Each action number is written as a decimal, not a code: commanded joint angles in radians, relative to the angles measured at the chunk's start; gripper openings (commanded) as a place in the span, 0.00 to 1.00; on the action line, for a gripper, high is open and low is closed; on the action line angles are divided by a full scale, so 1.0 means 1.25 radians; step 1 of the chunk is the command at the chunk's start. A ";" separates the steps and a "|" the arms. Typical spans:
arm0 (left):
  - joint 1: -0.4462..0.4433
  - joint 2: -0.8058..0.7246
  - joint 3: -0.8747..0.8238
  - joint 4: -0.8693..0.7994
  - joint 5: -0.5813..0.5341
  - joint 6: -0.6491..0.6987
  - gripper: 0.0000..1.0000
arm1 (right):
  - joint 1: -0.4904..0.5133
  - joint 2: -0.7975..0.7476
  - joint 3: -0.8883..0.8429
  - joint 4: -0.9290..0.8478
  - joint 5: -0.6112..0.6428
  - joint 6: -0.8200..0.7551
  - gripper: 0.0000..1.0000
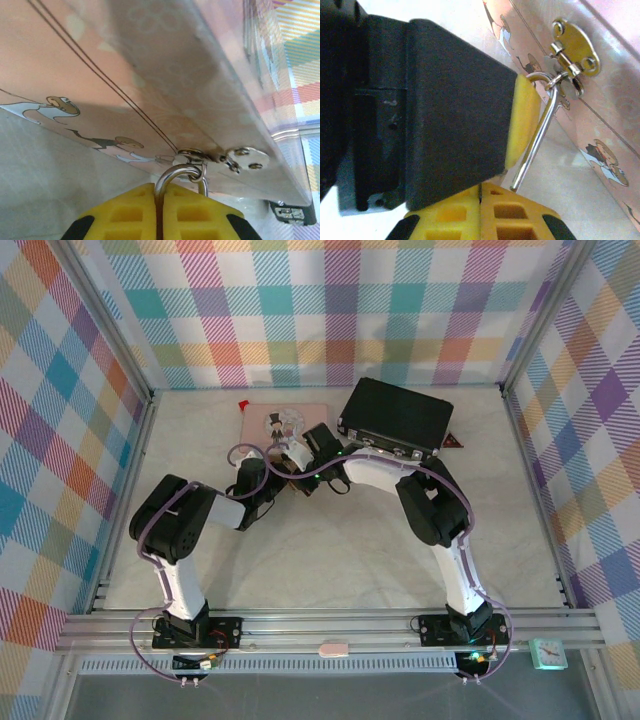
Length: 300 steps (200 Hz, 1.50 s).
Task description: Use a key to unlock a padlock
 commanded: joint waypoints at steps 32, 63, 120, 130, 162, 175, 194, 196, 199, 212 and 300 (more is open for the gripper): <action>-0.008 0.025 0.013 0.022 0.004 0.002 0.00 | -0.009 -0.059 -0.017 0.013 0.004 0.027 0.08; -0.008 0.024 0.007 0.027 0.009 0.002 0.00 | -0.028 -0.106 -0.036 -0.002 0.067 0.087 0.33; -0.008 -0.012 -0.006 0.026 0.021 0.002 0.00 | -0.105 -0.116 0.036 -0.072 0.176 0.367 0.64; -0.008 -0.014 -0.008 0.026 0.016 0.002 0.00 | -0.112 -0.109 0.040 -0.055 0.202 0.402 0.68; -0.007 -0.012 -0.014 0.039 0.004 -0.005 0.00 | -0.126 -0.056 0.092 -0.024 0.242 0.482 0.72; -0.008 -0.012 -0.013 0.039 0.005 -0.007 0.00 | -0.128 -0.032 0.116 -0.023 0.261 0.494 0.72; -0.008 -0.012 -0.012 0.038 0.003 -0.009 0.00 | -0.135 -0.004 0.130 0.009 0.250 0.505 0.74; -0.008 -0.012 -0.013 0.037 0.002 -0.009 0.00 | -0.136 -0.001 0.133 0.012 0.245 0.506 0.74; -0.008 -0.013 -0.014 0.037 0.000 -0.009 0.00 | -0.137 0.005 0.136 0.016 0.238 0.509 0.74; -0.008 -0.016 -0.017 0.032 -0.009 -0.010 0.00 | -0.138 0.033 0.161 0.017 0.220 0.519 0.74; -0.008 -0.035 -0.055 0.026 -0.148 -0.133 0.00 | -0.137 0.038 0.059 0.085 0.233 0.710 0.42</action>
